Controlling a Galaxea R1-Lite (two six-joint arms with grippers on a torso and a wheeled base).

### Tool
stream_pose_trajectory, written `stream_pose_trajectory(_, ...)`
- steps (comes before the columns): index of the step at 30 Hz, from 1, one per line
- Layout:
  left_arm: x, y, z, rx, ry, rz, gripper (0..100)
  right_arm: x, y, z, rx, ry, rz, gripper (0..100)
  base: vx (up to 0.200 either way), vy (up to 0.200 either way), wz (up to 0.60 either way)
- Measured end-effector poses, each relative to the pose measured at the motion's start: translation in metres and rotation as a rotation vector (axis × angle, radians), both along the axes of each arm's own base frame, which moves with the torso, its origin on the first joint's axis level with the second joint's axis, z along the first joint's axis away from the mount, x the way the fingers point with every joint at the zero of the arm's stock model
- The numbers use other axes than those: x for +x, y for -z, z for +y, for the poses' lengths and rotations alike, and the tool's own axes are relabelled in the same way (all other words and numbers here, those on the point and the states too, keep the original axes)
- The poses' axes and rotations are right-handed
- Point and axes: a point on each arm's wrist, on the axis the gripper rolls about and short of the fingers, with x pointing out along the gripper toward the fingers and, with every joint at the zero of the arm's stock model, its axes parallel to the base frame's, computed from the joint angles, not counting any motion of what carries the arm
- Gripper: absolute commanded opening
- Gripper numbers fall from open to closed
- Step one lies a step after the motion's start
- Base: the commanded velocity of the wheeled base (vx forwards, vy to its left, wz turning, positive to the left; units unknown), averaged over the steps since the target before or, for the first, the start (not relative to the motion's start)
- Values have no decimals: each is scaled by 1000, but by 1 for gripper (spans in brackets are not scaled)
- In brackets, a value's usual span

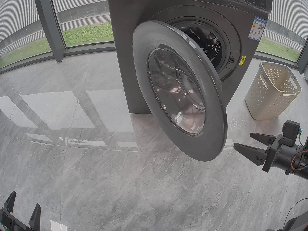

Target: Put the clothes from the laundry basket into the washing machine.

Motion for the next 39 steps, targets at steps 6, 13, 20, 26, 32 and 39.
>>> stream_pose_trajectory(6,0,0,0,0,1,1,100,11,-3,12,-3,-28,4,100,0,0,0)
stream_pose_trajectory(13,0,0,0,-4,2,2,100,31,-8,24,32,-19,-73,100,0,0,0)
stream_pose_trajectory(20,0,0,0,-4,3,3,100,52,-3,16,26,103,-81,100,0,0,0)
stream_pose_trajectory(26,0,0,0,-2,3,3,100,69,-4,-21,20,264,-85,100,0,0,0)
stream_pose_trajectory(32,0,0,0,-1,2,3,100,78,-6,-58,16,412,-97,100,0,0,0)
stream_pose_trajectory(39,0,0,0,-3,2,3,100,71,9,-55,-11,396,-46,100,0,-200,0)
